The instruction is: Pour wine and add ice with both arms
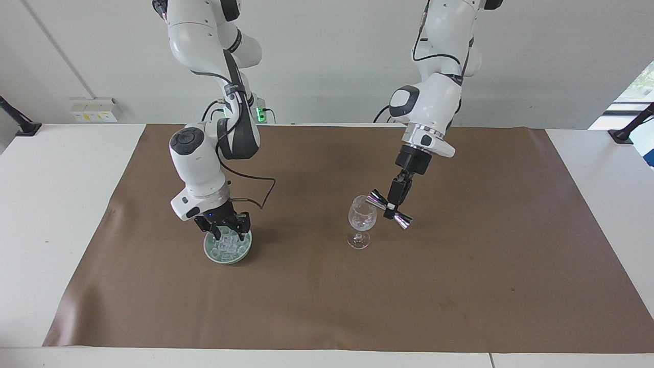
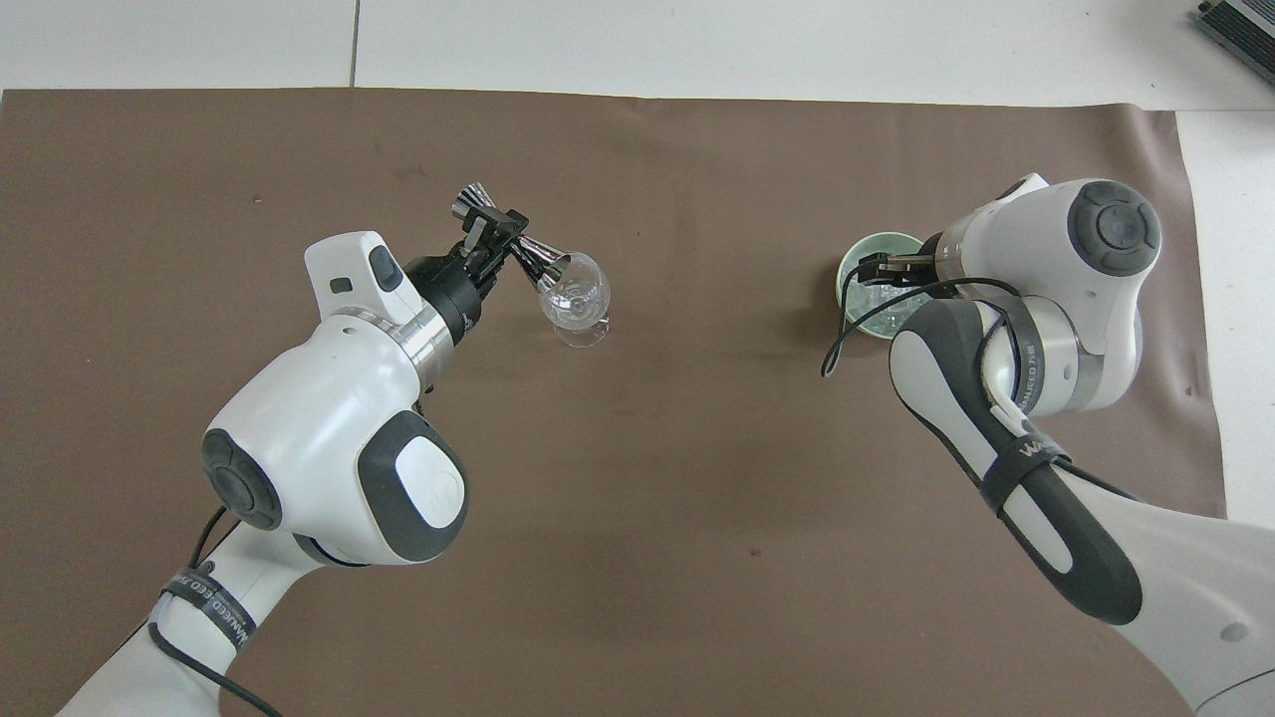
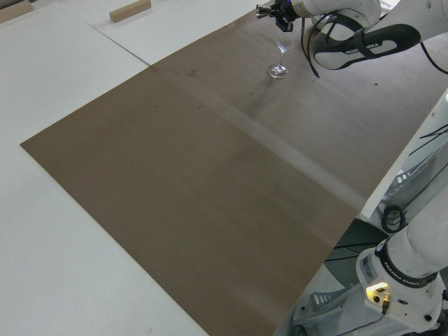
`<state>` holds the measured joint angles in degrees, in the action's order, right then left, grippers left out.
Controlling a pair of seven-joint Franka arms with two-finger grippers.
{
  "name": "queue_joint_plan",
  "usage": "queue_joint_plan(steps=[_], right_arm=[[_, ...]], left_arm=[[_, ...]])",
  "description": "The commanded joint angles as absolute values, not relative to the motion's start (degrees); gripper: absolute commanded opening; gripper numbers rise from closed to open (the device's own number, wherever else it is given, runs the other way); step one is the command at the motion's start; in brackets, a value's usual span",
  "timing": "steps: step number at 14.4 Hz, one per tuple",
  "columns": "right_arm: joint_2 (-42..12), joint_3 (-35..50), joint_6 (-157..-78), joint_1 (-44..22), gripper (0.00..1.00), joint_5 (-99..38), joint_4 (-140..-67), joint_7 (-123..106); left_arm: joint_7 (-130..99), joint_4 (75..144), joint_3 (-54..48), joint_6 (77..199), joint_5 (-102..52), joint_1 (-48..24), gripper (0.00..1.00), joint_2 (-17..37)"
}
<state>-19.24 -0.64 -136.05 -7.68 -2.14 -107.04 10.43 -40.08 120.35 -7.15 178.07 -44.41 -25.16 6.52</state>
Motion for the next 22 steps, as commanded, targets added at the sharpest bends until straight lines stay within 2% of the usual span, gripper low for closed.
queue_joint_plan(steps=[1,4,7,14,20,22], right_arm=[[-19.0,-0.8,-136.0,-7.6,0.64,-0.9,-107.3,11.9],[-19.0,-0.9,-136.0,-6.8,0.64,-0.8,-107.7,11.0],[-18.9,-0.9,-136.0,-6.8,0.62,-0.8,-107.8,10.8],[-19.6,-0.9,-136.1,-6.8,0.43,-0.8,-107.8,11.3],[-19.6,-0.9,-136.1,-6.7,0.03,-0.8,-107.8,11.3],[-19.6,-0.9,-136.0,-6.7,0.0,-0.8,-107.8,11.4]], left_arm=[[-41.8,120.9,-6.3,173.1,-44.3,-24.3,0.0,3.4],[-52.0,119.6,-6.3,171.7,-44.3,-24.2,0.0,3.4],[-60.6,118.9,-6.2,163.9,-44.3,-22.8,0.0,3.3],[-71.6,114.3,-6.2,149.4,-45.8,-13.8,0.0,3.3],[-71.5,112.6,-6.2,133.2,-49.7,-3.0,0.0,3.3],[-71.3,112.6,-6.2,128.3,-52.1,1.6,0.0,3.9]])
